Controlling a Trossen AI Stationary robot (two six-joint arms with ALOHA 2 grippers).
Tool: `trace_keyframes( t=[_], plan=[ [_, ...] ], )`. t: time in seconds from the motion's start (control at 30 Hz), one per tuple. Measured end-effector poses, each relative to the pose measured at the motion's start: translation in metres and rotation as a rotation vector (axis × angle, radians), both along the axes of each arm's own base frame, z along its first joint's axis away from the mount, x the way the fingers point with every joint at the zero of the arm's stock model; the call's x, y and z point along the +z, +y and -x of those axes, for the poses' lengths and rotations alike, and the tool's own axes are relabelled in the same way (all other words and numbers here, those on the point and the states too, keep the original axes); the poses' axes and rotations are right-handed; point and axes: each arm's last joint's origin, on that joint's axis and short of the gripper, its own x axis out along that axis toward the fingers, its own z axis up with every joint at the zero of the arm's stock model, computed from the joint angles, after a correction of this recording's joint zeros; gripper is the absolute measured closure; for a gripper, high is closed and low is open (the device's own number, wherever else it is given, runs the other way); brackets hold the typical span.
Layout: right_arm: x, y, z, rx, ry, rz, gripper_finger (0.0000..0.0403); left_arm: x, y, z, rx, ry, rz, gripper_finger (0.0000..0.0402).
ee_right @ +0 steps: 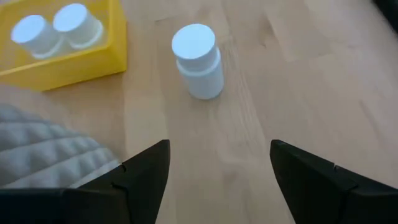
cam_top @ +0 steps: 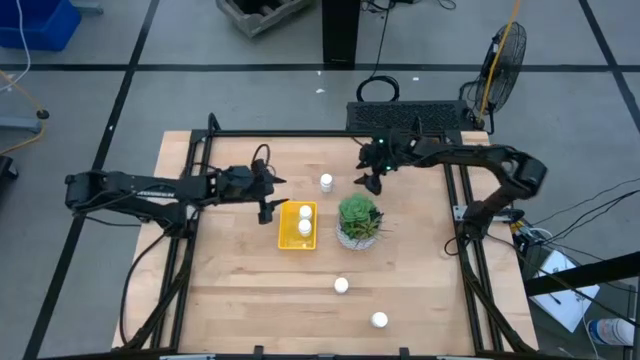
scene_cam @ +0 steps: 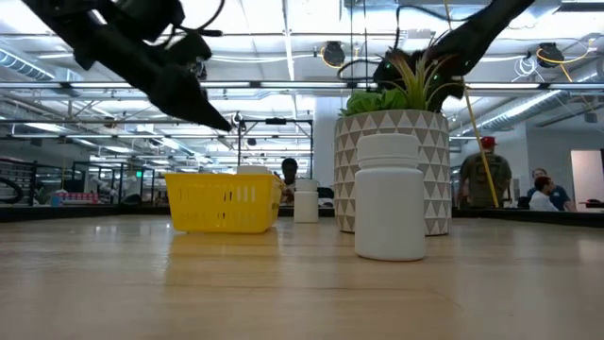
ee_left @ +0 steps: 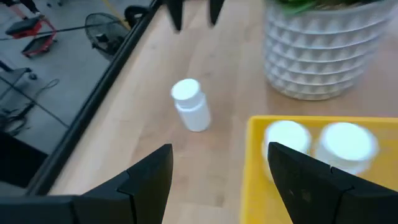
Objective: Pick and place pill bottles into a basket
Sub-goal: Put the white medicine bottle into the yellow basket
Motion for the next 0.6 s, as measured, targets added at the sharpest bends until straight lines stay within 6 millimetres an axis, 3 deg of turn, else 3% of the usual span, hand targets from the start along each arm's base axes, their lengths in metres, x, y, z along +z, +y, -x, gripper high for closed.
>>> trace_keyframes(
  t=[0.17, 0.33, 0.5, 0.6],
  plan=[
    [0.022, 0.016, 0.013, 0.013, 0.009, -0.012, 0.0135, -0.001, 0.022, -0.022, 0.006, 0.056, -0.037, 0.0133],
    [0.031, 0.031, 0.015, 0.046, 0.010, -0.022, 0.0135, -0.007, 0.049, -0.040, -0.021, 0.067, -0.068, 0.0133],
    [0.030, 0.042, 0.012, 0.100, 0.025, -0.019, 0.0135, -0.027, 0.080, -0.043, -0.135, 0.044, -0.037, 0.0133],
    [0.030, 0.046, 0.011, 0.120, 0.035, -0.020, 0.0135, -0.036, 0.097, -0.040, -0.117, 0.099, -0.006, 0.0133]
  ],
)
